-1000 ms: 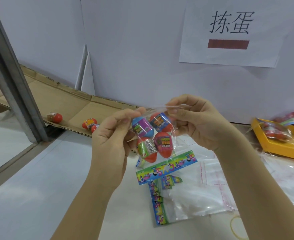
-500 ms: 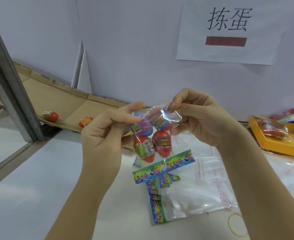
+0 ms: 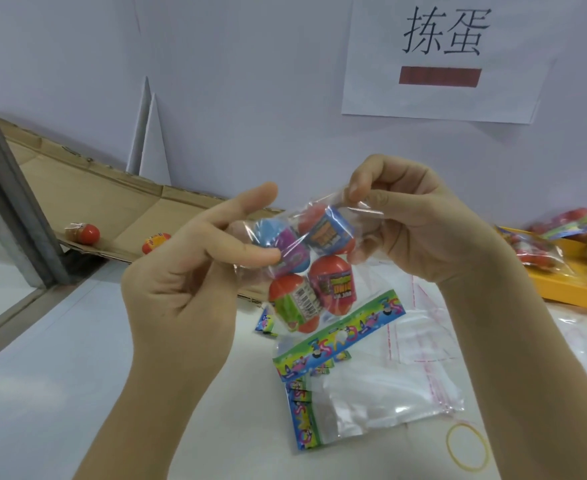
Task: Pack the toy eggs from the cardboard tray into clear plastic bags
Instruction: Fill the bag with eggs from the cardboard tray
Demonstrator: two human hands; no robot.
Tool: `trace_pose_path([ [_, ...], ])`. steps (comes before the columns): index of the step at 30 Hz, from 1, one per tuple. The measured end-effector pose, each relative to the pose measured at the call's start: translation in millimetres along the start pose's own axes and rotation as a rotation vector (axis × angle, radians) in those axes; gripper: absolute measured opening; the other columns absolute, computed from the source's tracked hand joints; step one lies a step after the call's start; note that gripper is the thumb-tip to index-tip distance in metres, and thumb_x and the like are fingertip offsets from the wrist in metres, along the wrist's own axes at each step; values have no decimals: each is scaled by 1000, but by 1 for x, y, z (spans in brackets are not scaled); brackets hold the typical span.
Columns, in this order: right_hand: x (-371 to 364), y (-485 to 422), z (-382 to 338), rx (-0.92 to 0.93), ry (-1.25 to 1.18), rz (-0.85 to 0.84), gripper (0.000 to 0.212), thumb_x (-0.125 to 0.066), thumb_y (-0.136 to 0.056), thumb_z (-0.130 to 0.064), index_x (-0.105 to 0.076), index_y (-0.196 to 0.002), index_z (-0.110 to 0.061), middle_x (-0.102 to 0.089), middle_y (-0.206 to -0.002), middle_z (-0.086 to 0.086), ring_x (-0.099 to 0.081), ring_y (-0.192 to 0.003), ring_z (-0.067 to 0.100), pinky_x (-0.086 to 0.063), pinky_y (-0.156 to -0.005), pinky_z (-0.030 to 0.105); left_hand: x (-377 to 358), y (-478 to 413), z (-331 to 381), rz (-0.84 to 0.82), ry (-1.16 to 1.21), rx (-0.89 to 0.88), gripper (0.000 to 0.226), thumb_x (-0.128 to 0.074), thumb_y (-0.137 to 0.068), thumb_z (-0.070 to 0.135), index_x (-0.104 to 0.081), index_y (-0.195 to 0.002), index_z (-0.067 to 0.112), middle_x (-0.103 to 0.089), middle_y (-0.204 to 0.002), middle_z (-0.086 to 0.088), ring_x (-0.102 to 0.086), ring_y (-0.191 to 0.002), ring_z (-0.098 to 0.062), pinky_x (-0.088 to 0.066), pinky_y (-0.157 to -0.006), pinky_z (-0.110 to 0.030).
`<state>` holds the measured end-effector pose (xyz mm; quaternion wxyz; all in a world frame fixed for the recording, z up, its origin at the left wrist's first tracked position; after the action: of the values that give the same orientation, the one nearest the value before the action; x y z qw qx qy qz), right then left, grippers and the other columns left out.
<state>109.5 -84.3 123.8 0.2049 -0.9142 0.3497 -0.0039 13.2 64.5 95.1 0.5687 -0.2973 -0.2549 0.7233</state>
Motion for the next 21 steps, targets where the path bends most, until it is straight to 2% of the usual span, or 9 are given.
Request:
trace_pose_path([
  [3, 2, 0, -3, 23, -10, -5, 1, -70, -68, -16, -70, -67, -17, -71, -72, 4, -67, -52, 13, -54, -44, 22, 0, -4, 3, -18, -79, -22, 38, -46, -87, -2, -66, -59, 14, -71, -114, 14, -68, -101, -15, -58, -69, -25],
  [7, 2, 0, -4, 32, -29, -26, 2, -72, -68, -17, -71, -69, -16, -71, -74, 4, -67, -53, 13, -55, -45, 22, 2, -3, 1, -21, -56, -31, 43, -46, -86, -4, -67, -60, 22, -70, -117, 9, -68, -103, -20, -59, -70, -29],
  [11, 0, -1, -5, 32, 1, 12, 3, -69, -67, -16, -71, -66, -18, -71, -72, 2, -66, -52, 11, -53, -43, 20, 2, -2, -4, -15, -19, -52, 48, -51, -86, -7, -73, -65, 30, -70, -118, 6, -67, -106, -19, -59, -70, -26],
  [12, 0, 0, -5, 34, 13, 22, 2, -69, -66, -16, -71, -65, -18, -71, -71, 1, -65, -52, 11, -53, -43, 20, 5, -3, -6, -19, -11, -46, 42, -57, -85, -4, -74, -68, 30, -70, -119, 6, -66, -109, -18, -59, -71, -26],
  [14, 1, 0, -6, 35, 38, 47, 1, -71, -64, -18, -70, -63, -19, -70, -70, 0, -64, -53, 10, -53, -44, 20, 5, -6, -12, -99, 51, 27, 20, -65, -81, 15, -78, -77, 30, -69, -121, 7, -65, -112, -14, -59, -74, -25],
  [15, 2, 0, -6, 31, 46, 58, 1, -71, -63, -19, -70, -63, -19, -71, -70, 1, -65, -53, 11, -53, -44, 21, 4, -7, -17, -124, 111, 102, 11, -68, -79, 28, -79, -79, 29, -71, -117, 9, -67, -108, -12, -59, -73, -25],
  [16, 3, 0, -5, 24, 54, 64, 1, -71, -62, -19, -70, -62, -19, -71, -72, 3, -65, -54, 12, -54, -45, 22, 6, -6, -22, -96, 163, 174, 13, -69, -78, 36, -80, -76, 29, -74, -107, 10, -71, -99, -12, -59, -71, -26],
  [19, 4, 0, -3, 1, 91, 57, 2, -72, -63, -20, -70, -63, -19, -72, -80, 7, -66, -59, 14, -55, -47, 24, 8, -2, -27, 115, 125, 233, 32, -68, -81, 52, -77, -64, 27, -75, -75, 7, -73, -71, -10, -57, -60, -25],
  [21, 3, 0, 0, -12, 110, 52, 2, -72, -63, -21, -70, -63, -19, -72, -81, 8, -68, -61, 15, -55, -48, 25, 4, 0, -26, 145, 65, 234, 25, -79, -68, 49, -76, -63, 25, -74, -68, 4, -71, -64, -11, -59, -57, -26],
])
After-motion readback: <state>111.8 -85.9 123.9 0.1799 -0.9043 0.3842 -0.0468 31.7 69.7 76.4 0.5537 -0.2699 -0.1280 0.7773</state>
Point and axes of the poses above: each hand's wrist, its own y-axis away from the middle knuckle, its own x-axis out of the back of the hand, z = x × y, the point moved 6 cm from there along -y, towards the middle knuckle
